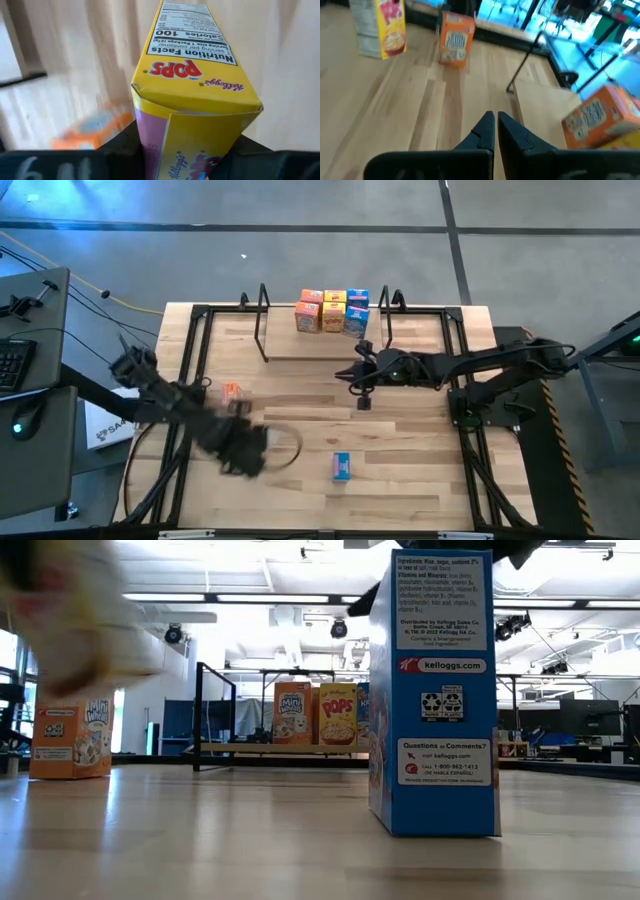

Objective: Stack cereal on shelf
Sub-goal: Put the yellow cereal box aligned with the other yellow cereal boxes on the shelf

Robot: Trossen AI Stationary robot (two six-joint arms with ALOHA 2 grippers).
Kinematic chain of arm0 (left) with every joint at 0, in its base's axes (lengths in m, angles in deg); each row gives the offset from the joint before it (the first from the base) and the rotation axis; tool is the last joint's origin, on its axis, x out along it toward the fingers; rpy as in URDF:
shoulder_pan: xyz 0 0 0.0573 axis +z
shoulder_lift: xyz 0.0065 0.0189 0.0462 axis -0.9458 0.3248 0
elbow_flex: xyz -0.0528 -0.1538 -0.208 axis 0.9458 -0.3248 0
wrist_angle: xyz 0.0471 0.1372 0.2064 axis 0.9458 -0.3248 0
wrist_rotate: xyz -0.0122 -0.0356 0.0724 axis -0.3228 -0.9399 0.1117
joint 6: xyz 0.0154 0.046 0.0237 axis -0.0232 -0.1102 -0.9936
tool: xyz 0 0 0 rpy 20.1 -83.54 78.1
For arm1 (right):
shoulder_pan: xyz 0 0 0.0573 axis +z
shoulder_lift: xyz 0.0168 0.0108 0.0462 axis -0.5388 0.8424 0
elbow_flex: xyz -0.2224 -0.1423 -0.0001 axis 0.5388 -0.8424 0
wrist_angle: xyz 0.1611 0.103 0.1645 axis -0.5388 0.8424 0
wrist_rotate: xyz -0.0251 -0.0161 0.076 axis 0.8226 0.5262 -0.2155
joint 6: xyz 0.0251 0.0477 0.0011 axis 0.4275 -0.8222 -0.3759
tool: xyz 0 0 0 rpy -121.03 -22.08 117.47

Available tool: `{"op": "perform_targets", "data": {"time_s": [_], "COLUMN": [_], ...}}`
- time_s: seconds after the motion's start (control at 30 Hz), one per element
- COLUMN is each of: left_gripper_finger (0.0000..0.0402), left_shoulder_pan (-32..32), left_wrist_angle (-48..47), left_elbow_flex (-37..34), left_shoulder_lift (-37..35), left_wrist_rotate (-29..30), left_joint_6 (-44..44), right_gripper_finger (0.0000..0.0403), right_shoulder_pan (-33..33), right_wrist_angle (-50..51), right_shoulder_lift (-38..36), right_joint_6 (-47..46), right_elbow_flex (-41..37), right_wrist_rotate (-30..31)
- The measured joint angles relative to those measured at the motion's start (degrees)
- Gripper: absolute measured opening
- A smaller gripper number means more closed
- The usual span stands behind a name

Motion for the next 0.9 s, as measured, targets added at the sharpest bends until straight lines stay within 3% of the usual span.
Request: {"op": "perform_targets", "data": {"time_s": [0.23,0.4,0.53,0.73,0.9], "left_gripper_finger": [0.0118,0.0118,0.0118,0.0118,0.0118], "left_shoulder_pan": [19.9,29.7,33.81,35.57,35.78], "left_wrist_angle": [13.29,19.98,21.33,22.62,23.31], "left_elbow_flex": [0.0,0.0,0.0,-0.02,-0.02], "left_shoulder_lift": [-0.42,1.51,4.03,7.93,10.13], "left_wrist_rotate": [-6.4,-9.15,-11.18,-12.91,-12.98], "left_joint_6": [-12.51,-18.53,-20.54,-22.43,-23.57], "right_gripper_finger": [0.0,0.0,0.0,0.0,0.0], "right_shoulder_pan": [-1.08,-1.14,-1.14,0.6,3.07], "right_wrist_angle": [4.43,4.19,-5.91,-20.6,-22.46], "right_shoulder_lift": [0.21,0.32,0.18,1.73,5.21], "right_joint_6": [-0.06,-0.21,-3.3,-10.55,-13.17], "right_elbow_flex": [0.0,-0.79,-7.5,-15.83,-16.46], "right_wrist_rotate": [-0.49,-1.12,-3.97,-3.43,-1.57]}}
